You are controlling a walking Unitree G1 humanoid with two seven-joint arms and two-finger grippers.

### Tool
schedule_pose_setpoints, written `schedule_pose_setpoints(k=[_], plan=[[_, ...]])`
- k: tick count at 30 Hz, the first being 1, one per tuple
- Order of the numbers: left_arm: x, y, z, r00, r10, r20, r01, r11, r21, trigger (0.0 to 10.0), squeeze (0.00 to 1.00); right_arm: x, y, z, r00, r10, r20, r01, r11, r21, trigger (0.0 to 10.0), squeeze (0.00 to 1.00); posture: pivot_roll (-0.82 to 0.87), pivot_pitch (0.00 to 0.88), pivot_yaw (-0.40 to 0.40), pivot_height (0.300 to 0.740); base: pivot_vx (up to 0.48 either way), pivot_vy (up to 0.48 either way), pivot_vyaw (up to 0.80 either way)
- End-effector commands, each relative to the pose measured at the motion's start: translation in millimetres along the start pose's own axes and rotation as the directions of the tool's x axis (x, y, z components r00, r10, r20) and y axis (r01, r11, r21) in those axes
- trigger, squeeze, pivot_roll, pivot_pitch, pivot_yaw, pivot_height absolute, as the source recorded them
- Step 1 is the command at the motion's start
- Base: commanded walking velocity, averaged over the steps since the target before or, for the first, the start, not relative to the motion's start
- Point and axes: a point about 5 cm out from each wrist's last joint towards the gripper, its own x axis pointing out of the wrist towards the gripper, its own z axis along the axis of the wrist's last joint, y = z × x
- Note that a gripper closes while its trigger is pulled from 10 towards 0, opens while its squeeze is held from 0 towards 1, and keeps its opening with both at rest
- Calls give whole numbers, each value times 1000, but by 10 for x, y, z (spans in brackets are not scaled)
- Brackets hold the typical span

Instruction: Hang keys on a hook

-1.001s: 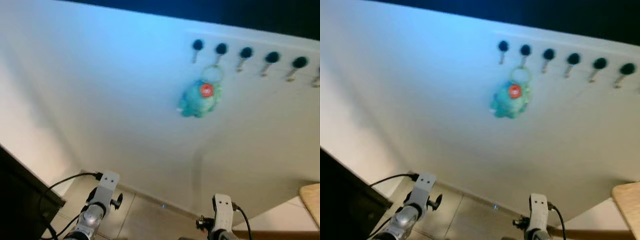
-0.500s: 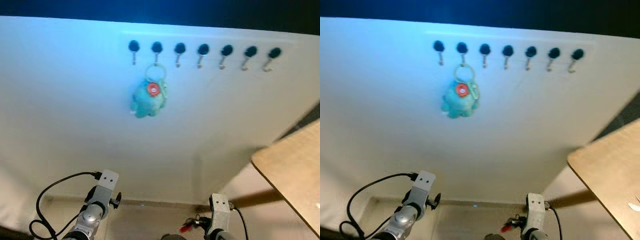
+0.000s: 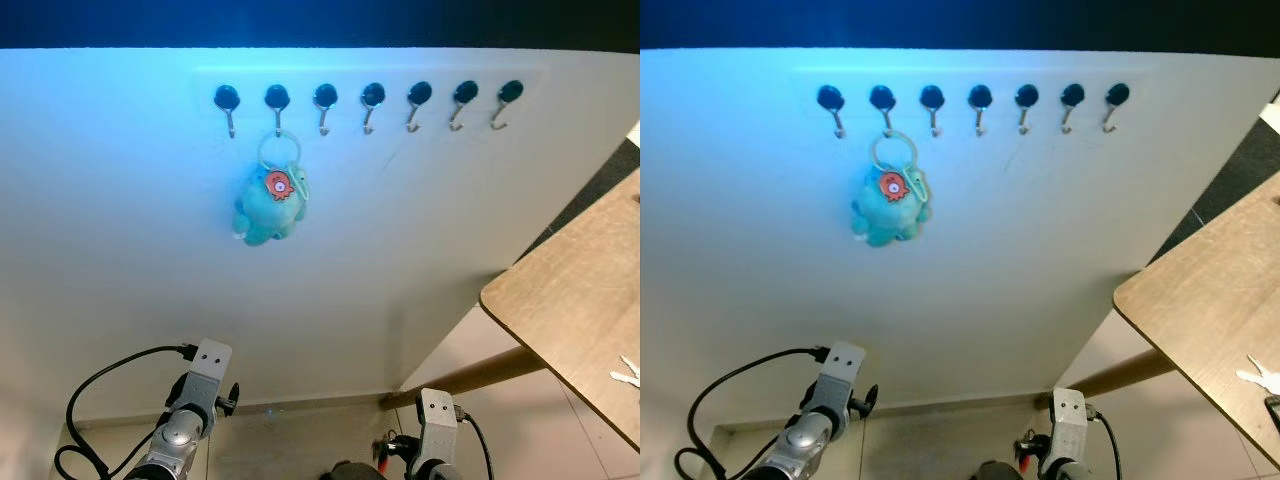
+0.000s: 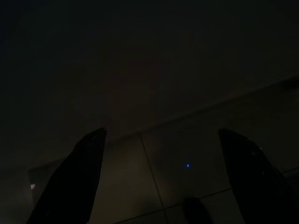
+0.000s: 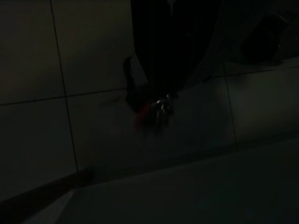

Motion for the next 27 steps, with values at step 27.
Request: schedule_pose_setpoints(k=[27], plan=[[-23,-24,-63,1000,-6,-18,5,999,-38,10000,0,1,-25,19,1000,-6,0,6,1000,-4,10000,0,56,80,-37,740,-334,0,0]])
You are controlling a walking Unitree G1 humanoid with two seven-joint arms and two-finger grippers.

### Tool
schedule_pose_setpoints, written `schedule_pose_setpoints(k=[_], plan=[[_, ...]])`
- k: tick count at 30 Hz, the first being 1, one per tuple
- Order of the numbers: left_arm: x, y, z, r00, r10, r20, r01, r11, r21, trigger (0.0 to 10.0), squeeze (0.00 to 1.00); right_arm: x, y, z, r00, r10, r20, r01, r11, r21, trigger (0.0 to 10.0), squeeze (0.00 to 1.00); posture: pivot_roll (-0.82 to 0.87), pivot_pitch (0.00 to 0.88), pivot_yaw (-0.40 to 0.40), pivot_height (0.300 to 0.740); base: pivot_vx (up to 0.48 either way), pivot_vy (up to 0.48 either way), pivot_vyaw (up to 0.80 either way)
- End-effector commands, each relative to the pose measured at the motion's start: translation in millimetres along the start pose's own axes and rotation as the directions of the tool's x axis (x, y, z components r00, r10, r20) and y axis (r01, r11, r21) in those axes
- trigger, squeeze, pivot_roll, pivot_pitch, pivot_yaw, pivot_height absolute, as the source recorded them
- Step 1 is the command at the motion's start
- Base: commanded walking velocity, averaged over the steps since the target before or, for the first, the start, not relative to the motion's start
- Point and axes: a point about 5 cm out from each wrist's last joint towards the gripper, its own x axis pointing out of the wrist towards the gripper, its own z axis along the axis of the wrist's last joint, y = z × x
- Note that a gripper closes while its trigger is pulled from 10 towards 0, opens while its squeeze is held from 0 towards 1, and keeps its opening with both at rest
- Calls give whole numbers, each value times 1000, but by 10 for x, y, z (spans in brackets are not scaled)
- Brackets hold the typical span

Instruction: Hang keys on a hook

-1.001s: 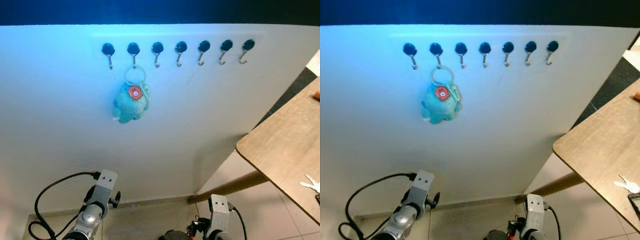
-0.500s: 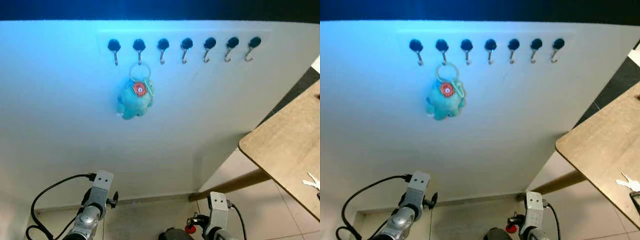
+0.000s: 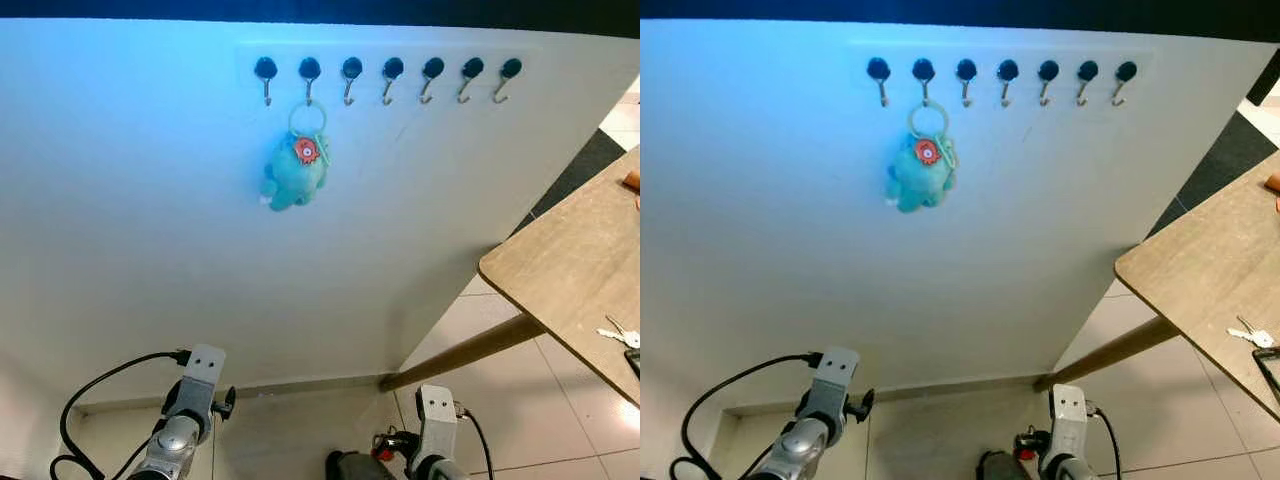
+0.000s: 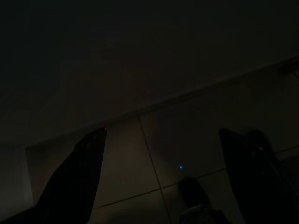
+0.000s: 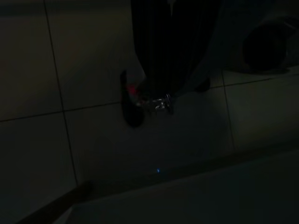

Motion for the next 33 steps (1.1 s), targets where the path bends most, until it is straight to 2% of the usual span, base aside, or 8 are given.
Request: schedule_pose_setpoints(k=[1,9,33], plan=[[5,-31,6,1000,-12,-1,12,1000,-6,10000,0,-12,-22,-30,1000,-9,-10,9,1000,4,10000,0,56,80,-37,740,-345,0,0],[15,-33,34,1000,-18,7,18,1000,4,10000,0,-13,-10,-43,1000,-9,-12,9,1000,7,10000,0,58,81,-33,740,-342,0,0],[40,0,94,1000,-7,13,7,1000,21,10000,0,-11,-5,-37,1000,-9,-4,9,1000,23,10000,0,67,74,-24,740,0,0,0]])
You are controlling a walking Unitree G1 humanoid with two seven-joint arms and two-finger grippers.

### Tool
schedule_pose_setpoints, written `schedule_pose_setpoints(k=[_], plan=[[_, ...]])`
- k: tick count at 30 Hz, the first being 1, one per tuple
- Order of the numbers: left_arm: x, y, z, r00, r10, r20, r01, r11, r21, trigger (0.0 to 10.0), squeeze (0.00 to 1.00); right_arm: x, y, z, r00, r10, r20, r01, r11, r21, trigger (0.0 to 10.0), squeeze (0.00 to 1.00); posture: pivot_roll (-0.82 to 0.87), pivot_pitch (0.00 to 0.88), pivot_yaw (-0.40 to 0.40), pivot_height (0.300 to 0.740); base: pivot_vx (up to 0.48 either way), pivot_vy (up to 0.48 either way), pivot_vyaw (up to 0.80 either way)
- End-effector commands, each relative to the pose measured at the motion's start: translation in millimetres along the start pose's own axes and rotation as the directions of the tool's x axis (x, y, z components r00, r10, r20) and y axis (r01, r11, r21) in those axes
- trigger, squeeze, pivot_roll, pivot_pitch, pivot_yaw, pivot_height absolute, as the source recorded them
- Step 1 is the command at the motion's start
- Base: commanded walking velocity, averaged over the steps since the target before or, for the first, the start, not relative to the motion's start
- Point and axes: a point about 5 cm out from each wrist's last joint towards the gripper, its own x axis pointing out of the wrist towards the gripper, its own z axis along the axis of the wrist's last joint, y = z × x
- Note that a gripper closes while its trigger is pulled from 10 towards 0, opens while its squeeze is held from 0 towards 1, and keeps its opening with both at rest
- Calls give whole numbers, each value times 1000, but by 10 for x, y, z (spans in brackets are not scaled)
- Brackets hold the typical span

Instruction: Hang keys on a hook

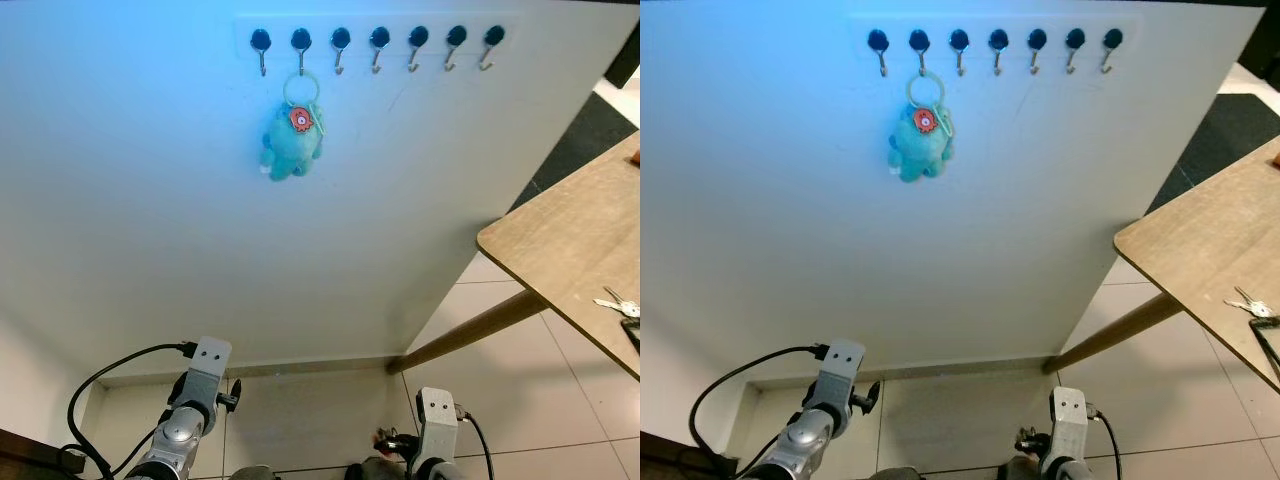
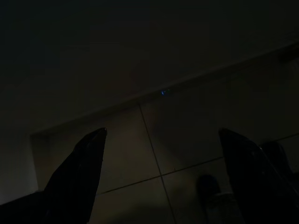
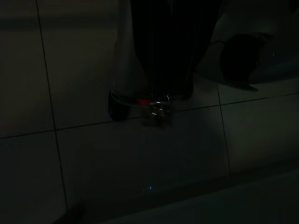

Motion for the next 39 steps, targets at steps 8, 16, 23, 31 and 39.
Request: schedule_pose_setpoints(k=[8,16,23,31,39], plan=[[-8,45,-25,999,35,-15,-35,999,-9,10000,0,3,-4,23,1000,7,10,-7,1000,3,10000,0,79,71,-37,740,0,0,0],[-7,60,-16,996,85,-10,-86,996,-37,10000,0,84,135,351,989,110,102,-100,991,-93,10000,0,82,70,-54,740,0,-354,0],[32,135,103,985,173,7,-171,979,-112,10000,0,108,344,717,934,297,200,-245,938,-246,10000,0,79,74,-53,740,0,-137,0],[47,284,298,957,278,88,-257,946,-196,10000,0,17,537,1136,823,450,346,-328,875,-357,10000,0,67,77,-45,740,0,0,0],[63,301,602,931,286,227,-226,940,-257,10000,0,-338,866,1811,583,584,566,-373,810,-452,10000,0,65,81,-45,740,0,0,0]])
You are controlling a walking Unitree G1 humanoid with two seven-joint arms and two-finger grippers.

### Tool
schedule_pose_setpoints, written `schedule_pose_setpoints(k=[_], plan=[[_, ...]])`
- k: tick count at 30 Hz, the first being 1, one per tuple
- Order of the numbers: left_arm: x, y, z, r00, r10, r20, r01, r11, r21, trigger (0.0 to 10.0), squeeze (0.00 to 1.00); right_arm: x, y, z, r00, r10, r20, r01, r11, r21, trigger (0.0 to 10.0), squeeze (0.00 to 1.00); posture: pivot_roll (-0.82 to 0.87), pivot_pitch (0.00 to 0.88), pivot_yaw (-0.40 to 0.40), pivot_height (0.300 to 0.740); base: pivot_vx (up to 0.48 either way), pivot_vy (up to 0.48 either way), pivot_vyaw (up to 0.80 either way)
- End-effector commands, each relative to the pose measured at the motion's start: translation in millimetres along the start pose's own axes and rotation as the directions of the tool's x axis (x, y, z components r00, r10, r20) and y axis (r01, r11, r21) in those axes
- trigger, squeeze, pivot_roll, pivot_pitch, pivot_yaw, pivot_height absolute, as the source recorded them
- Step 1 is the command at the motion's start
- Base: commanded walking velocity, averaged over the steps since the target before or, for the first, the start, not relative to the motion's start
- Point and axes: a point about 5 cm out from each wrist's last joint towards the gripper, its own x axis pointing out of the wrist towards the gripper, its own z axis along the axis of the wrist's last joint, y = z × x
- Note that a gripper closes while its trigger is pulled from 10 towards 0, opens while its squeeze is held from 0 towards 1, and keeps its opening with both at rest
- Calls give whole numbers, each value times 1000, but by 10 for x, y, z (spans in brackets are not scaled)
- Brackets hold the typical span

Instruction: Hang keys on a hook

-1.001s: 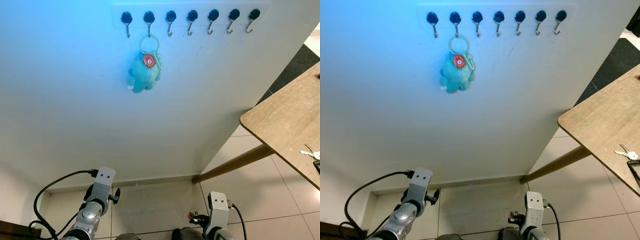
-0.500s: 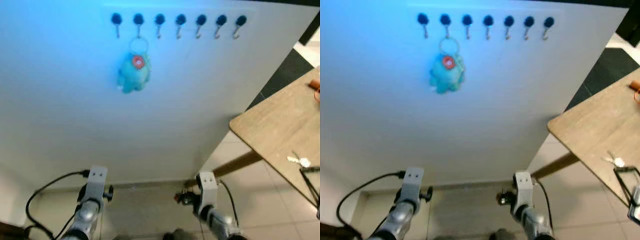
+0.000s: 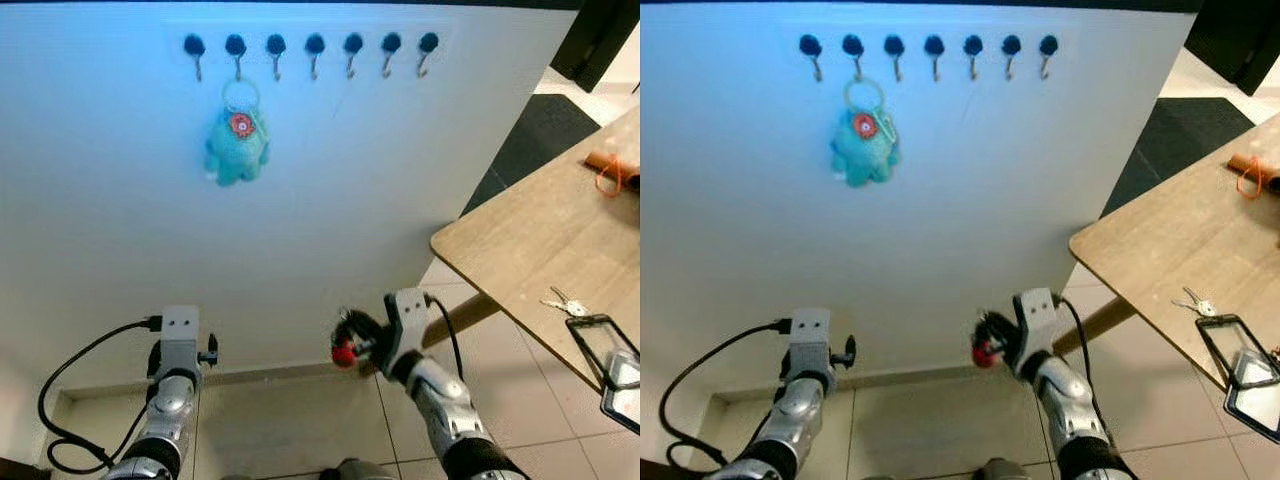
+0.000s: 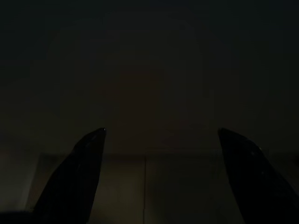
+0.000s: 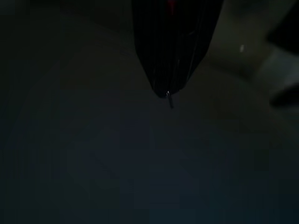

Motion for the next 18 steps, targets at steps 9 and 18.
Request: schedule_pose_setpoints(k=[9,18], plan=[[49,-107,348,984,-82,156,79,997,22,10000,0,88,-74,854,943,-68,324,88,995,-46,10000,0,62,79,-37,740,0,-213,0],[3,-225,753,940,-154,304,148,988,41,10000,0,37,43,1151,924,-50,380,77,996,-55,10000,0,56,74,-28,740,0,-53,0]])
